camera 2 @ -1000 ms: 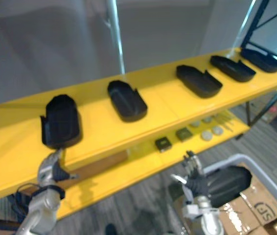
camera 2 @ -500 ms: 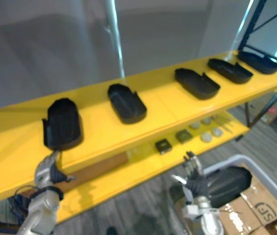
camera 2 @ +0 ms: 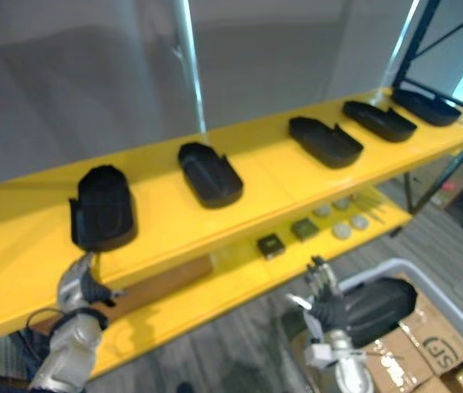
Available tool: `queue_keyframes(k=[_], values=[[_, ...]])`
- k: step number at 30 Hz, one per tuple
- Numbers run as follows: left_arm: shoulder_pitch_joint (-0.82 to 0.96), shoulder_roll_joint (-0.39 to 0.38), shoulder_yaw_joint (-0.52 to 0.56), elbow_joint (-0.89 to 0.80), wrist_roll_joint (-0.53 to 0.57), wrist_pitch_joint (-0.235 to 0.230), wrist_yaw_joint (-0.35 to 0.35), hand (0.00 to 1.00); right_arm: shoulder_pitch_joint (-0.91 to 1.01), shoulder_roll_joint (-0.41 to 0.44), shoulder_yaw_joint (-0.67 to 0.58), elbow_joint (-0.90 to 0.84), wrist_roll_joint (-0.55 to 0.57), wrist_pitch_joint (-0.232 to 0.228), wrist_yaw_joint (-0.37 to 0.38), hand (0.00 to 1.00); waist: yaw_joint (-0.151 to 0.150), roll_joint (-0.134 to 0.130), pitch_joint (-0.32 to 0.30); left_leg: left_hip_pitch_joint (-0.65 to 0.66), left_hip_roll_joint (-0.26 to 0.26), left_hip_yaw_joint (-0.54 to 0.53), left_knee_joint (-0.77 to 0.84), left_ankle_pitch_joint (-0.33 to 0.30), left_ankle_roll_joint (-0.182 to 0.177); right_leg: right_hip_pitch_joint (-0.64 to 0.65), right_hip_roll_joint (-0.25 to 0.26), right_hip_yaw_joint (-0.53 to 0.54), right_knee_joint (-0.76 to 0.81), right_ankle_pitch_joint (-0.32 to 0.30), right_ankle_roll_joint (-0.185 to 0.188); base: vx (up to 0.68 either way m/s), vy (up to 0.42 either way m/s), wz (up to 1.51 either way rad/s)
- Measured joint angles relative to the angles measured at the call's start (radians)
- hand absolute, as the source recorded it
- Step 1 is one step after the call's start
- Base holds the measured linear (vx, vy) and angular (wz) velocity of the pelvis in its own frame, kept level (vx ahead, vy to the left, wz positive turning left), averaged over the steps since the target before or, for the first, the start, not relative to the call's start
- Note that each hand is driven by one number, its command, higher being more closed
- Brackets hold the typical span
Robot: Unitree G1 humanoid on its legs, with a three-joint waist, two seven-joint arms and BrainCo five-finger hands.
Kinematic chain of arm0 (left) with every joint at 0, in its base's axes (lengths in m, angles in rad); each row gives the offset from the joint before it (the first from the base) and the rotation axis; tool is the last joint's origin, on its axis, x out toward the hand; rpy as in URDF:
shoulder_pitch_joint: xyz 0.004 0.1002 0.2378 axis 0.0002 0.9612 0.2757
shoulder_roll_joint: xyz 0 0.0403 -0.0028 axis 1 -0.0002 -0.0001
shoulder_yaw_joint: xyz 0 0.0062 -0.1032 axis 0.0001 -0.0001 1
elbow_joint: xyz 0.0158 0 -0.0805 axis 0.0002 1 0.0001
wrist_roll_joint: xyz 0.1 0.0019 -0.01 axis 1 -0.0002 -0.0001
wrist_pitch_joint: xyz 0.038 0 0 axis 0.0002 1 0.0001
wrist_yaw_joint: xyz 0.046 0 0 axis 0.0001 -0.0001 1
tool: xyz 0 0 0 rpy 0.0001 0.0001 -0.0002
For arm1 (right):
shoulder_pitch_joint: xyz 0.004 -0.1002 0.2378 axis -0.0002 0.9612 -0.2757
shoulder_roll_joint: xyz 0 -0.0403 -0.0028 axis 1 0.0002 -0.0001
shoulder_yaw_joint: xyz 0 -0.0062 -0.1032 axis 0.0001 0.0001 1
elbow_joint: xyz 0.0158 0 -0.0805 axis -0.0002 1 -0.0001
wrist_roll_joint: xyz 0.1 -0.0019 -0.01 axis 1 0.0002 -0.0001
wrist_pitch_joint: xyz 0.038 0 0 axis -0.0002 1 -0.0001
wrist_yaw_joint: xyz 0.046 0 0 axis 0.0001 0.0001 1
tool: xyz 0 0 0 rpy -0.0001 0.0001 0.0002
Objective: Walk over and take plastic housings, then place them on the shelf
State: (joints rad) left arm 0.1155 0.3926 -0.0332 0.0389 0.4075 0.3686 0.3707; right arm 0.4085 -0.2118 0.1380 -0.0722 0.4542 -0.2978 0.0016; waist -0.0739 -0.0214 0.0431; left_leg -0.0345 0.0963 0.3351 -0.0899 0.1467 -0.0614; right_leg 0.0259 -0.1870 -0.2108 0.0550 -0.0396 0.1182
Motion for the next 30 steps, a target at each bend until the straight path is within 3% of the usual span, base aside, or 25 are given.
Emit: queue_keyframes(k=[2, 8, 14, 17, 18, 19, 20, 23, 26, 30], values=[[0.052, -0.043, 0.07, -0.128, -0.105, -0.049, -0.025, 0.0, 0.006, 0.023, -0.003, -0.017, -0.004, 0.003, 0.0, 0.0, 0.002, 0.0, 0.0, 0.0, 0.0, 0.0, 0.0, 0.0, 0.0, 0.0, 0.0, 0.0, -0.001, 0.0, 0.0, 0.0, 0.0, 0.0], [0.164, -0.058, 0.154, -0.312, -0.234, -0.147, -0.118, 0.0, 0.031, 0.054, -0.044, -0.086, -0.028, 0.021, 0.004, 0.0, 0.007, 0.006, 0.004, 0.0, -0.002, -0.012, 0.0, -0.001, -0.001, 0.01, 0.0, -0.012, -0.005, -0.001, 0.001, 0.0, 0.0, 0.05], [0.273, -0.069, 0.239, -0.442, -0.496, -0.268, -0.355, 0.0, 0.051, 0.062, -0.078, -0.127, -0.028, 0.021, 0.019, 0.0, 0.013, 0.024, 0.018, -0.002, -0.005, -0.027, 0.0, -0.005, -0.004, 0.026, -0.002, -0.033, -0.013, -0.002, 0.001, 0.0, 0.006, 0.09], [0.321, -0.076, 0.287, -0.535, -0.783, -0.416, -0.51, 0.0, 0.053, 0.066, -0.092, -0.141, -0.038, 0.021, 0.02, 0.0, 0.029, 0.031, 0.022, -0.002, -0.005, -0.032, 0.0, -0.007, -0.005, 0.031, -0.002, -0.036, -0.018, -0.002, 0.002, 0.01, 0.006, 0.03], [0.322, -0.076, 0.298, -0.549, -0.826, -0.447, -0.522, 0.0, 0.054, 0.066, -0.093, -0.143, -0.039, 0.02, 0.02, 0.0, 0.032, 0.032, 0.023, -0.002, -0.005, -0.032, 0.0, -0.007, -0.005, 0.031, -0.002, -0.037, -0.019, -0.002, 0.002, 0.0, 0.0, 0.0], [0.318, -0.078, 0.324, -0.572, -0.9, -0.51, -0.532, 0.0, 0.053, 0.067, -0.097, -0.144, -0.042, 0.019, 0.02, 0.0, 0.034, 0.034, 0.024, -0.003, -0.006, -0.033, 0.0, -0.007, -0.005, 0.033, -0.002, -0.038, -0.021, -0.002, 0.003, 0.03, 0.005, 0.05], [0.315, -0.08, 0.356, -0.59, -0.96, -0.573, -0.528, 0.0, 0.05, 0.07, -0.098, -0.144, -0.05, 0.014, 0.019, 0.0, 0.035, 0.037, 0.026, -0.003, -0.006, -0.037, 0.0, -0.007, -0.004, 0.036, -0.002, -0.041, -0.022, -0.003, 0.004, 0.03, 0.003, 0.06], [0.287, -0.119, 0.418, -0.599, -1.071, -0.706, -0.486, 0.0, 0.047, 0.089, -0.103, -0.143, -0.084, -0.021, 0.015, 0.0, 0.034, 0.042, 0.029, -0.003, -0.008, -0.049, 0.0, -0.007, -0.003, 0.047, -0.002, -0.058, -0.03, -0.003, 0.004, 0.04, -0.002, 0.1], [0.27, -0.241, 0.409, -0.6, -1.103, -0.771, -0.442, 0.0, 0.027, 0.111, -0.109, -0.143, -0.114, -0.051, -0.009, 0.0, 0.037, 0.04, 0.029, -0.003, -0.008, -0.05, 0.001, -0.006, -0.003, 0.048, -0.002, -0.059, -0.031, -0.003, 0.004, 0.02, -0.001, 0.03], [0.278, -0.314, 0.319, -0.6, -1.058, -0.777, -0.412, 0.0, -0.012, 0.118, -0.107, -0.143, -0.131, -0.055, -0.056, 0.0, 0.037, 0.03, 0.029, -0.001, -0.008, -0.051, 0.001, -0.005, -0.002, 0.049, -0.002, -0.06, -0.027, -0.003, 0.005, 0.0, 0.0, 0.0]])
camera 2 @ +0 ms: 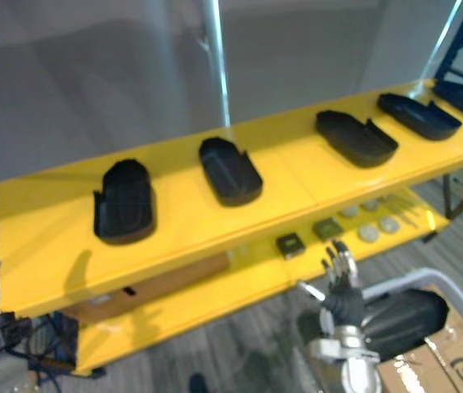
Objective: Walk over and take plastic housings, then place them on the shelf
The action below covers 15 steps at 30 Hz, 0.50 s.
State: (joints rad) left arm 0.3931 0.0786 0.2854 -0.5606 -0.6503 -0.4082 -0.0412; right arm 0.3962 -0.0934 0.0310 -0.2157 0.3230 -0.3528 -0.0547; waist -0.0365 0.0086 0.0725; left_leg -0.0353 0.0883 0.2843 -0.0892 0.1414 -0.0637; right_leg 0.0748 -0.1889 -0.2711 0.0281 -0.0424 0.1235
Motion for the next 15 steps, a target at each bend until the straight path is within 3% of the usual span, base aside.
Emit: queue_keyframes(k=[7, 11, 15], values=[[-0.045, -0.009, -0.183, 0.024, 0.08, 0.01, -0.02, 0.0, -0.076, 0.0, -0.042, -0.007, -0.059, 0.005, -0.207, 0.0, -0.008, -0.015, 0.008, 0.042, 0.008, 0.06, -0.001, -0.015, -0.006, -0.004, 0.001, 0.062, 0.01, -0.001, -0.001, -0.01, 0.016, -0.24], [-0.112, 0.0, -0.27, 0.085, 0.081, 0.014, 0.004, 0.0, -0.032, 0.002, -0.147, -0.058, -0.064, 0.009, -0.266, 0.0, -0.057, -0.017, 0.007, 0.059, 0.014, 0.151, 0.0, -0.032, -0.011, -0.057, 0.004, 0.16, 0.016, 0.012, -0.005, -0.01, 0.041, -0.72], [-0.191, 0.054, -0.336, 0.159, 0.111, 0.017, 0.098, 0.0, 0.046, 0.023, -0.268, -0.097, -0.059, -0.003, -0.271, 0.0, -0.126, -0.03, 0.013, 0.109, 0.022, 0.27, 0.001, -0.054, -0.02, -0.085, 0.017, 0.273, 0.008, 0.035, 0.002, 0.04, 0.032, -0.85]])
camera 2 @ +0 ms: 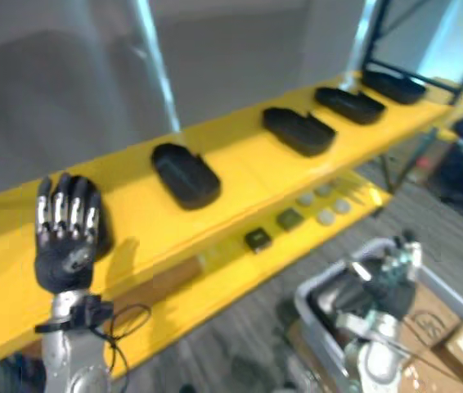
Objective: Walk over and take plastic housings, then place them on the shelf
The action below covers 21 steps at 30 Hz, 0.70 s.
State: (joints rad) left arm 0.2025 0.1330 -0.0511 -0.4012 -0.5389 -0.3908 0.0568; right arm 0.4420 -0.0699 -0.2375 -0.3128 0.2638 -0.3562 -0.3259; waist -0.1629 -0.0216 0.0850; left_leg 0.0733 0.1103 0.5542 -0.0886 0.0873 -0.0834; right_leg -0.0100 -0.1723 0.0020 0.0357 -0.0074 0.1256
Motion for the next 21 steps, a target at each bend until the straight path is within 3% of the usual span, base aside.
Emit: queue_keyframes(k=[2, 5, 8, 10, 14, 15, 16, 17, 19, 21], values=[[-0.052, 0.011, -0.02, 0.014, 0.0, 0.005, 0.032, 0.0, 0.054, 0.017, -0.035, -0.001, 0.04, -0.037, 0.013, 0.0, -0.044, -0.005, -0.003, 0.018, 0.007, 0.046, 0.001, -0.01, -0.009, -0.009, 0.011, 0.044, -0.011, 0.01, 0.003, 0.06, -0.005, -0.62], [-0.108, 0.011, -0.028, 0.014, 0.007, 0.026, 0.05, 0.0, 0.09, 0.05, -0.037, -0.003, 0.065, -0.064, 0.051, 0.0, -0.056, -0.003, -0.003, 0.02, 0.013, 0.066, 0.004, -0.013, -0.014, -0.011, 0.02, 0.061, -0.025, 0.032, 0.013, 0.05, -0.018, -0.3], [-0.112, 0.008, -0.041, 0.014, 0.007, 0.045, 0.049, 0.0, 0.087, 0.055, -0.01, -0.004, 0.067, -0.064, 0.089, 0.0, -0.054, 0.0, -0.005, 0.019, 0.014, 0.062, 0.003, -0.014, -0.015, -0.007, 0.02, 0.057, -0.028, 0.032, 0.013, 0.02, -0.013, 0.05], [-0.11, 0.008, -0.041, 0.014, 0.008, 0.069, 0.049, 0.0, 0.073, 0.055, 0.016, -0.01, 0.066, -0.064, 0.111, 0.0, -0.04, 0.001, -0.006, 0.014, 0.013, 0.056, 0.0, -0.014, -0.015, -0.008, 0.019, 0.053, -0.029, 0.031, 0.013, 0.0, -0.007, 0.06], [-0.063, 0.007, -0.036, 0.012, 0.009, 0.072, 0.05, 0.0, 0.039, 0.053, 0.032, -0.012, 0.067, -0.062, 0.148, 0.0, -0.011, 0.005, -0.008, 0.008, 0.004, 0.0, 0.012, -0.029, -0.025, -0.008, 0.019, 0.055, -0.028, 0.03, 0.012, 0.0, -0.001, 0.01], [-0.044, 0.007, -0.022, 0.01, 0.01, 0.071, 0.055, 0.0, 0.022, 0.05, 0.048, -0.012, 0.068, -0.061, 0.16, 0.0, -0.001, -0.001, -0.006, -0.03, 0.001, -0.114, 0.09, -0.08, -0.02, -0.016, 0.018, 0.062, -0.026, 0.03, 0.012, -0.03, 0.006, -0.38], [-0.022, 0.001, 0.002, 0.006, 0.015, 0.069, 0.062, 0.0, -0.004, 0.033, 0.066, -0.012, 0.068, -0.06, 0.183, 0.0, 0.033, 0.005, -0.003, -0.086, 0.007, -0.3, 0.21, -0.175, -0.008, -0.039, 0.033, 0.094, -0.019, 0.031, 0.012, -0.04, 0.01, -0.6], [-0.012, -0.005, 0.015, 0.004, 0.02, 0.065, 0.068, 0.0, -0.023, 0.018, 0.073, -0.011, 0.068, -0.06, 0.195, 0.0, 0.049, 0.017, 0.002, -0.109, 0.013, -0.363, 0.26, -0.213, -0.018, -0.042, 0.046, 0.114, -0.019, 0.035, 0.011, -0.04, 0.05, -0.78], [0.031, -0.034, 0.07, -0.019, 0.029, 0.06, 0.08, 0.0, -0.094, -0.028, 0.1, 0.019, 0.074, -0.059, 0.224, 0.0, 0.074, 0.031, 0.012, -0.152, 0.019, -0.444, 0.388, -0.301, -0.021, -0.048, 0.062, 0.153, -0.029, 0.046, 0.021, -0.06, 0.123, -0.59], [0.047, -0.03, 0.086, -0.033, 0.038, 0.055, 0.08, 0.0, -0.115, -0.033, 0.113, 0.024, 0.086, -0.06, 0.236, 0.0, 0.088, 0.029, 0.012, -0.161, 0.019, -0.432, 0.412, -0.328, -0.013, -0.05, 0.058, 0.166, -0.032, 0.044, 0.02, -0.07, 0.136, -0.26]])
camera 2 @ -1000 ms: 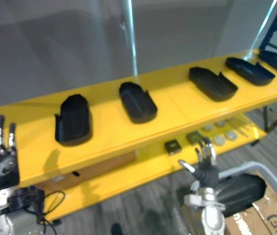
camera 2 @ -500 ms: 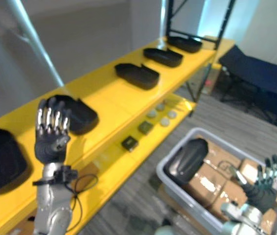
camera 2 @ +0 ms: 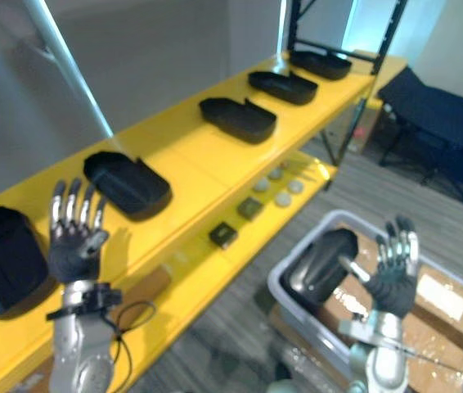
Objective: Walk over and take plastic housings, then place them on the shelf
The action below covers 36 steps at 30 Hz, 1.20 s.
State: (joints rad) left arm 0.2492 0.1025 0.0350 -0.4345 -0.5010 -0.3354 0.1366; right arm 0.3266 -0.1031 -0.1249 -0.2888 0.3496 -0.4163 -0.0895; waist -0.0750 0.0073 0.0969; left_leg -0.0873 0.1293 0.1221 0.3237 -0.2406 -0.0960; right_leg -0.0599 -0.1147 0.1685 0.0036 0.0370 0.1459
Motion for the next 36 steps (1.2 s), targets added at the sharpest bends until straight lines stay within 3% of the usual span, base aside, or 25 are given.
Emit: queue_keyframes(k=[3, 12, 14, 17, 20, 21, 23, 24, 27, 29, 30, 31, 32, 35, 36], values=[[0.008, 0.004, 0.004, -0.023, 0.012, -0.02, -0.001, 0.0, 0.0, 0.0, 0.035, 0.0, 0.008, 0.0, 0.007, 0.0, 0.007, -0.013, -0.004, -0.013, -0.017, 0.002, 0.003, -0.005, 0.004, -0.011, -0.018, 0.0, 0.001, 0.0, 0.0, 0.01, 0.082, 0.01], [0.009, -0.019, 0.004, -0.045, 0.05, -0.034, 0.005, 0.0, 0.0, 0.012, 0.143, 0.045, 0.069, 0.019, 0.075, 0.0, 0.009, 0.0, 0.005, -0.019, -0.021, -0.033, 0.002, -0.002, 0.003, 0.013, -0.022, -0.047, 0.008, -0.003, 0.008, 0.06, 0.033, 0.13], [-0.015, -0.03, 0.002, -0.045, 0.049, -0.037, -0.009, 0.0, -0.013, 0.01, 0.152, 0.062, 0.064, 0.032, 0.072, 0.0, 0.008, 0.001, 0.021, -0.019, -0.024, -0.062, 0.027, -0.007, 0.003, 0.015, -0.021, -0.07, 0.059, -0.033, 0.008, 0.02, 0.022, 0.39], [-0.078, -0.027, -0.011, -0.043, 0.048, -0.039, -0.071, 0.0, -0.057, 0.012, 0.15, 0.125, 0.018, 0.054, -0.003, 0.0, 0.01, 0.005, 0.08, -0.016, -0.02, -0.075, 0.089, -0.031, 0.016, -0.008, -0.01, -0.067, 0.172, -0.051, 0.002, -0.09, 0.07, 0.04], [-0.13, 0.016, -0.039, -0.005, 0.049, -0.035, -0.09, 0.0, -0.04, 0.044, 0.131, 0.143, 0.025, 0.045, -0.057, 0.0, 0.005, -0.012, 0.109, -0.014, -0.011, 0.004, 0.152, -0.068, 0.04, -0.062, -0.007, -0.028, 0.248, -0.042, -0.01, -0.17, 0.132, -0.81], [-0.147, 0.036, -0.059, 0.013, 0.05, -0.033, -0.073, 0.0, -0.02, 0.054, 0.113, 0.143, 0.032, 0.042, -0.058, 0.0, 0.004, -0.016, 0.125, -0.002, 0.002, 0.048, 0.168, -0.082, 0.056, -0.069, -0.009, -0.05, 0.238, -0.003, -0.02, -0.24, 0.121, -1.11], [-0.165, 0.045, -0.099, 0.025, 0.05, -0.032, -0.045, 0.0, 0.012, 0.058, 0.101, 0.138, 0.048, 0.042, -0.053, 0.0, -0.016, -0.008, 0.141, -0.001, 0.024, 0.104, 0.142, -0.073, 0.086, -0.084, 0.005, -0.093, 0.175, 0.119, -0.081, -0.29, 0.141, -1.04], [-0.179, 0.045, -0.107, 0.031, 0.049, -0.033, -0.029, 0.0, 0.046, 0.064, 0.095, 0.134, 0.049, 0.041, -0.05, 0.0, -0.029, 0.004, 0.148, 0.004, 0.035, 0.144, 0.098, -0.047, 0.112, -0.11, 0.006, -0.134, 0.193, 0.129, -0.125, -0.26, 0.154, -0.72], [-0.19, 0.044, -0.109, 0.039, 0.045, -0.035, -0.02, 0.0, 0.108, 0.071, 0.095, 0.105, 0.048, 0.036, -0.044, 0.0, -0.048, 0.007, 0.148, 0.037, 0.035, 0.218, -0.017, 0.028, 0.124, -0.15, -0.018, -0.233, 0.426, -0.02, -0.143, -0.16, 0.12, -0.68], [-0.159, 0.043, -0.095, 0.036, 0.039, -0.035, -0.019, 0.0, 0.106, 0.071, 0.105, 0.106, 0.047, 0.027, -0.045, 0.0, -0.042, 0.004, 0.135, 0.034, 0.035, 0.286, -0.06, 0.061, 0.121, -0.132, -0.077, -0.316, 0.525, -0.092, -0.164, -0.04, 0.012, -0.81], [-0.149, 0.042, -0.092, 0.036, 0.039, -0.034, -0.019, 0.0, 0.103, 0.071, 0.111, 0.107, 0.048, 0.027, -0.045, 0.0, -0.039, -0.001, 0.132, 0.033, 0.035, 0.307, -0.064, 0.065, 0.116, -0.118, -0.095, -0.337, 0.53, -0.095, -0.169, -0.01, -0.072, -0.98], [-0.131, 0.04, -0.083, 0.037, 0.039, -0.034, -0.019, 0.0, 0.104, 0.072, 0.122, 0.109, 0.047, 0.028, -0.045, 0.0, -0.024, -0.019, 0.121, 0.032, 0.03, 0.349, -0.067, 0.068, 0.106, -0.093, -0.112, -0.368, 0.482, -0.088, -0.149, -0.02, -0.079, -1.13], [-0.128, 0.025, -0.076, 0.047, 0.039, -0.032, -0.015, 0.0, 0.094, 0.07, 0.125, 0.108, 0.047, 0.028, -0.046, 0.0, -0.011, -0.001, 0.118, 0.028, 0.027, 0.362, -0.089, 0.077, 0.088, -0.102, -0.096, -0.416, 0.429, -0.066, -0.133, -0.03, -0.072, -1.17], [-0.13, 0.007, -0.075, 0.055, 0.038, -0.033, -0.017, 0.0, 0.094, 0.074, 0.128, 0.116, 0.038, 0.031, -0.049, 0.0, -0.002, 0.032, 0.086, 0.041, 0.038, 0.41, -0.176, 0.122, 0.078, -0.075, -0.039, -0.406, 0.213, 0.018, -0.121, 0.02, -0.037, -1.04], [-0.13, 0.008, -0.065, 0.056, 0.025, -0.034, -0.022, 0.0, 0.092, 0.088, 0.13, 0.119, 0.037, 0.032, -0.049, 0.0, 0.002, 0.024, 0.084, 0.047, 0.038, 0.449, -0.185, 0.128, 0.073, -0.063, -0.031, -0.404, 0.149, 0.03, -0.119, 0.01, -0.083, -1.04]])
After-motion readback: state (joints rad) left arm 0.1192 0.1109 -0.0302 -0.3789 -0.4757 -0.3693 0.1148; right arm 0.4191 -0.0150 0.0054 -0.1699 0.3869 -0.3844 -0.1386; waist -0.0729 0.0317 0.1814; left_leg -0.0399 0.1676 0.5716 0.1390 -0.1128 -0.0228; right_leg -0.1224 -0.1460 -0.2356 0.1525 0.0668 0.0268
